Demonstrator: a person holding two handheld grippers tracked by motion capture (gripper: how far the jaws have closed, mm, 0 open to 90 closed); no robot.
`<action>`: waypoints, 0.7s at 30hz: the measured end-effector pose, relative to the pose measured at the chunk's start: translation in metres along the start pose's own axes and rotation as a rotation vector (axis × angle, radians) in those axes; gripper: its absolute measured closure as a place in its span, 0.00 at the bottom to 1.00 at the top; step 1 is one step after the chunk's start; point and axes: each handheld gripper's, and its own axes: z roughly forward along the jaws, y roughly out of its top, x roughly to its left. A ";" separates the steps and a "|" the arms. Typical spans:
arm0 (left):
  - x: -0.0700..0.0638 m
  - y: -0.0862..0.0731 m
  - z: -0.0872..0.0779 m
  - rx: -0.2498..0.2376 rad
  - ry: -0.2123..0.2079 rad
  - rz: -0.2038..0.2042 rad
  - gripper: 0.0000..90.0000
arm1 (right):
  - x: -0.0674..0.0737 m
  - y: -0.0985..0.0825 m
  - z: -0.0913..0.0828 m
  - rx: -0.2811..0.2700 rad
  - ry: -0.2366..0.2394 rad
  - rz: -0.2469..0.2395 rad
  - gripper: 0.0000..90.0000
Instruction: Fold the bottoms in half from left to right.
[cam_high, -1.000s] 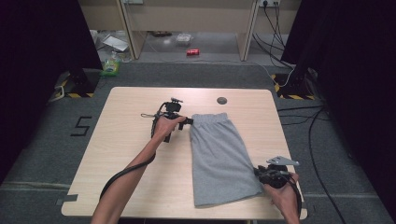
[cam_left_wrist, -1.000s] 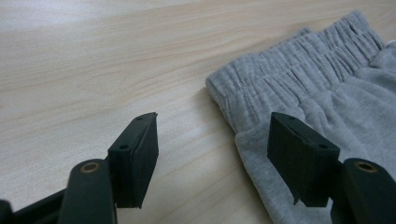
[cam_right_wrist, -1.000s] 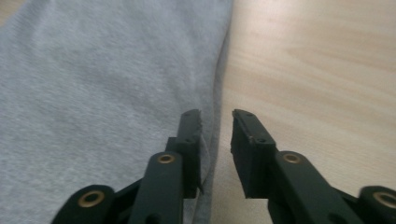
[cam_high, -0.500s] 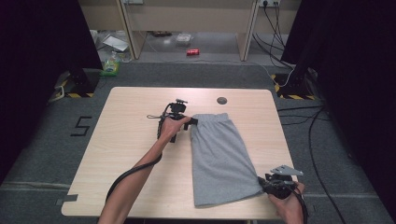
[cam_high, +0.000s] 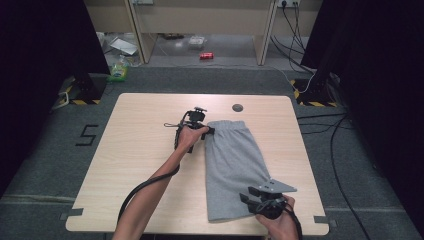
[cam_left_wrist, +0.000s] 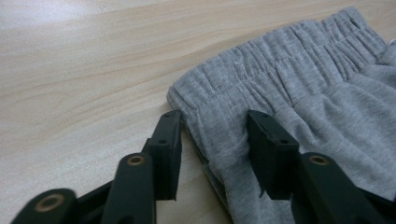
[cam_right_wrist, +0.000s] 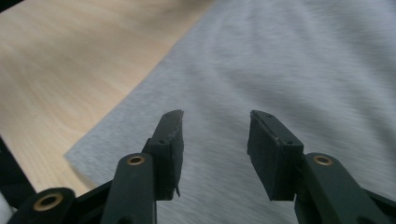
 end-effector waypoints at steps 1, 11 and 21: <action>-0.001 0.000 0.000 -0.001 0.005 0.013 0.67 | 0.005 0.000 0.005 0.005 0.012 -0.003 0.60; -0.002 0.001 0.001 -0.002 0.017 0.035 0.70 | 0.050 0.002 0.038 0.035 0.121 -0.071 0.51; -0.005 0.002 0.001 -0.003 0.040 0.066 0.70 | 0.080 -0.007 0.063 0.113 0.088 -0.148 0.45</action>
